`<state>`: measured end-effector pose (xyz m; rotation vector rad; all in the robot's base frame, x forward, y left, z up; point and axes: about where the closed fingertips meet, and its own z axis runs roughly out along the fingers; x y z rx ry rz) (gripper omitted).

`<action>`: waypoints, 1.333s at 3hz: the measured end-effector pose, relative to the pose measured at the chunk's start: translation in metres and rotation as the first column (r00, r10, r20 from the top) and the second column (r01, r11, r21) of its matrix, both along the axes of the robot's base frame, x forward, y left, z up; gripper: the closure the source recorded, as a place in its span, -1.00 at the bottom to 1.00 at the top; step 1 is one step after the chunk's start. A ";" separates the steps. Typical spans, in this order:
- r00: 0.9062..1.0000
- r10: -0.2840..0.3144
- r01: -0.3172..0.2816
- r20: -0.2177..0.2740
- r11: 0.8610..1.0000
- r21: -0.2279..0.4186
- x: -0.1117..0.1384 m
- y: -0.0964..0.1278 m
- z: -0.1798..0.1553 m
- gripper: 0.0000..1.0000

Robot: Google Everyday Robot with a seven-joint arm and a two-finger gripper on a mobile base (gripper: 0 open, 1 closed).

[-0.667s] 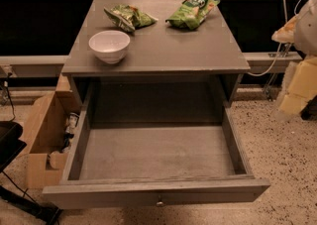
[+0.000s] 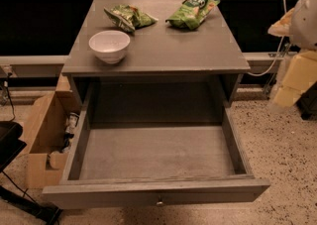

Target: Place green jalapeno chip bag into top drawer

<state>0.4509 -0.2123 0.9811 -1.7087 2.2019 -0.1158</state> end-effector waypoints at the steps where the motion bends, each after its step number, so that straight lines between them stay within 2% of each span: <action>1: 0.995 0.026 -0.033 0.100 0.997 0.065 0.056 0.020 0.011 -1.00; 2: 0.975 0.003 -0.044 0.224 0.983 0.179 0.133 0.052 0.036 -1.00; 3: 0.937 -0.055 -0.062 0.344 0.945 0.320 0.209 0.107 0.075 -1.00; 4: 0.938 -0.054 -0.062 0.343 0.946 0.319 0.209 0.107 0.075 -1.00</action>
Offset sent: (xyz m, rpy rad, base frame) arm 0.2352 0.0901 0.0848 0.3512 -0.4008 0.0029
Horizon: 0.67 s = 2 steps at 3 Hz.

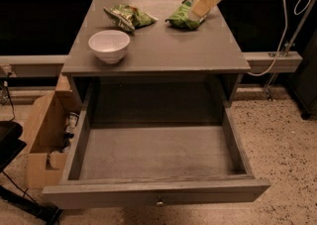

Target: Place green jalapeno chip bag into top drawer

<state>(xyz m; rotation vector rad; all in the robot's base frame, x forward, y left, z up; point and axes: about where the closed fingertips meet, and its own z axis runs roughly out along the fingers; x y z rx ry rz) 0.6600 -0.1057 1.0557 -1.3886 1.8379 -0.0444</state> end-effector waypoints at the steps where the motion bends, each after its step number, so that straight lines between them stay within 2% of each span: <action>1: 1.000 -0.005 0.006 -0.020 0.998 0.066 0.035 0.021 -0.026 -1.00; 2: 0.997 -0.034 0.041 -0.066 0.995 0.095 0.096 0.049 -0.066 -1.00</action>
Offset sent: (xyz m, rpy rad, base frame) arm 0.1881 0.0941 -0.1053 0.1227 0.1019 -0.0752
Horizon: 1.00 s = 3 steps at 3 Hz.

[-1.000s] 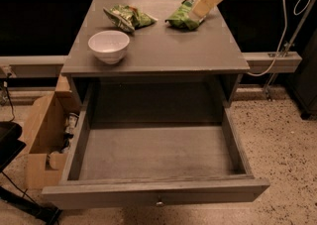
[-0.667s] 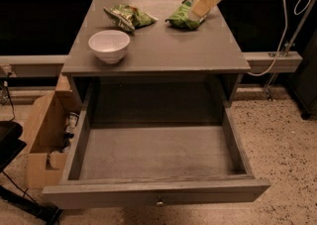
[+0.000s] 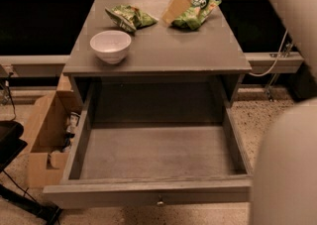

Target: Place green jalapeno chip bag into top drawer

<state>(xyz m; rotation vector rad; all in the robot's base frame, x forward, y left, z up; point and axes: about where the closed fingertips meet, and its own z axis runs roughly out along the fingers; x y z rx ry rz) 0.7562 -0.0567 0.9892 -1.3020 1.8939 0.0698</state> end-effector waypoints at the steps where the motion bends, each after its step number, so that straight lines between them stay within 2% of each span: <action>1: 0.999 -0.025 0.026 -0.023 0.999 0.037 0.050 0.030 -0.034 -1.00; 2: 0.998 -0.050 0.052 -0.023 0.995 0.090 0.091 0.054 -0.057 -1.00; 3: 0.994 -0.095 0.103 -0.050 0.974 0.204 0.122 0.079 -0.082 -1.00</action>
Offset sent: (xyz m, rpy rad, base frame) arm 0.1509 0.0783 -0.0712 0.1601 0.0047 -0.0872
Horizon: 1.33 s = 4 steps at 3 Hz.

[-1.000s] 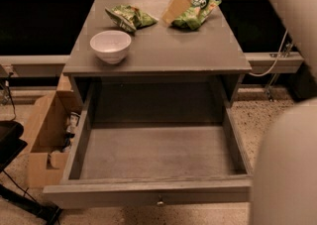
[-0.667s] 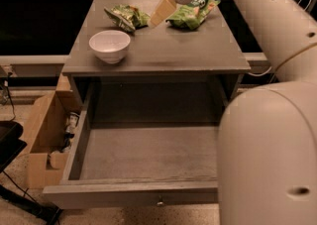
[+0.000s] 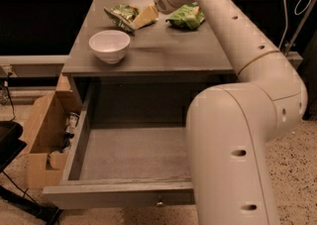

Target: Place green jalapeno chip bag into top drawer

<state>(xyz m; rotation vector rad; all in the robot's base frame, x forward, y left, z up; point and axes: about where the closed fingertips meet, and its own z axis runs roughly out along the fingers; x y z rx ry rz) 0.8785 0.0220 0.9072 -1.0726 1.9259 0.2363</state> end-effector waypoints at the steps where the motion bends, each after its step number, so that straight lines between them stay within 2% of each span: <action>1: 0.998 -0.059 0.059 0.001 0.993 0.106 0.030 0.023 -0.018 -1.00; 2: 0.992 -0.122 0.117 0.015 0.972 0.205 0.062 0.041 -0.035 -1.00; 3: 0.990 -0.138 0.132 0.006 0.957 0.258 0.072 0.050 -0.046 -1.00; 4: 0.991 -0.131 0.133 -0.027 0.936 0.327 0.076 0.059 -0.055 -0.65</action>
Offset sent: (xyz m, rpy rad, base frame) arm 0.0872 0.0460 -0.0380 0.2657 -0.0680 -0.1787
